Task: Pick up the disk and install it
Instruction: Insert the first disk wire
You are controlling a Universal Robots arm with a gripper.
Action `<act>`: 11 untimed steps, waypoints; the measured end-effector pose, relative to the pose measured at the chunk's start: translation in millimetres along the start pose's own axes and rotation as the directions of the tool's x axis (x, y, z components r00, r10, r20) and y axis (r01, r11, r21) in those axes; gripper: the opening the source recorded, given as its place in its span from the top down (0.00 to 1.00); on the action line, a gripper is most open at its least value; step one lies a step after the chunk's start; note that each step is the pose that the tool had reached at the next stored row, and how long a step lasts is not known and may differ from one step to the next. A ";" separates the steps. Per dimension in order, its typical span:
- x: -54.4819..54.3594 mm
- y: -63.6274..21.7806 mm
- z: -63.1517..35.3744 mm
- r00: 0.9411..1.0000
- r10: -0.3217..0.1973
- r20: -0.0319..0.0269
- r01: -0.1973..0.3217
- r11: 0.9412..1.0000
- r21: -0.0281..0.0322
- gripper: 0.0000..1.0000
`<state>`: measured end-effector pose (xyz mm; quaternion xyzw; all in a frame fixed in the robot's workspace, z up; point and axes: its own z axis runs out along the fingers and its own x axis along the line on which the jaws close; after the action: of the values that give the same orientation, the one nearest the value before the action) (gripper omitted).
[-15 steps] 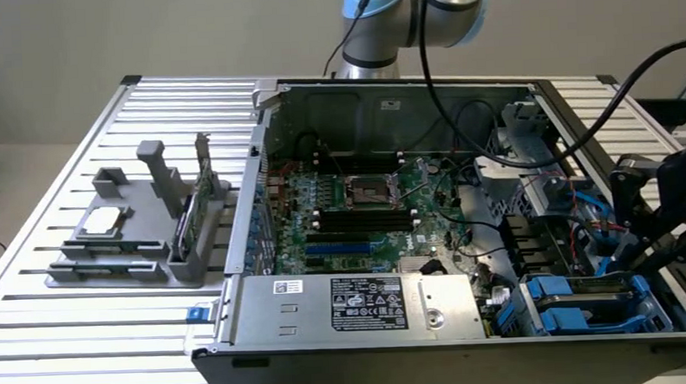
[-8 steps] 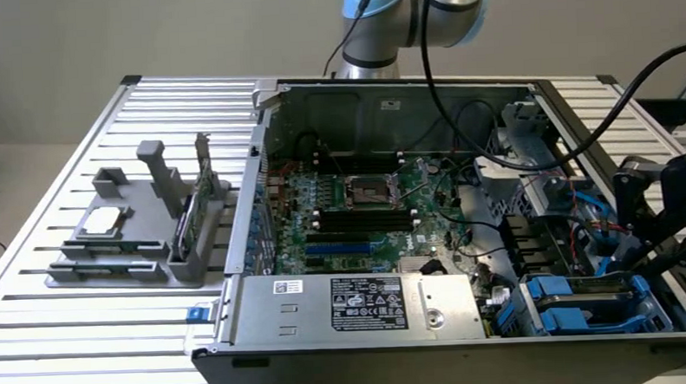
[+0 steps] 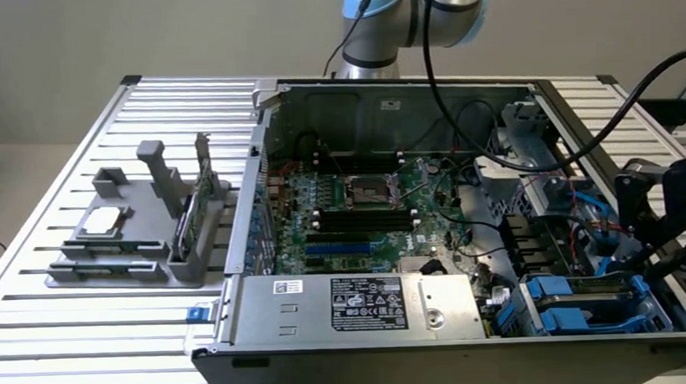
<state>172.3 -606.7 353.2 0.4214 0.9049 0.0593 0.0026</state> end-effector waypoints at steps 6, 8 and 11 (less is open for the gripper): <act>-0.2 -0.3 2.0 0.999 0.036 -0.009 -0.036 0.999 -0.012 0.75; -0.2 -0.3 2.1 0.999 0.045 -0.016 -0.045 0.999 -0.018 0.75; -0.5 -0.6 2.3 0.998 0.057 -0.024 -0.058 0.998 -0.026 0.75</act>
<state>172.3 -607.1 350.8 0.4464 0.8915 0.0765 -0.0042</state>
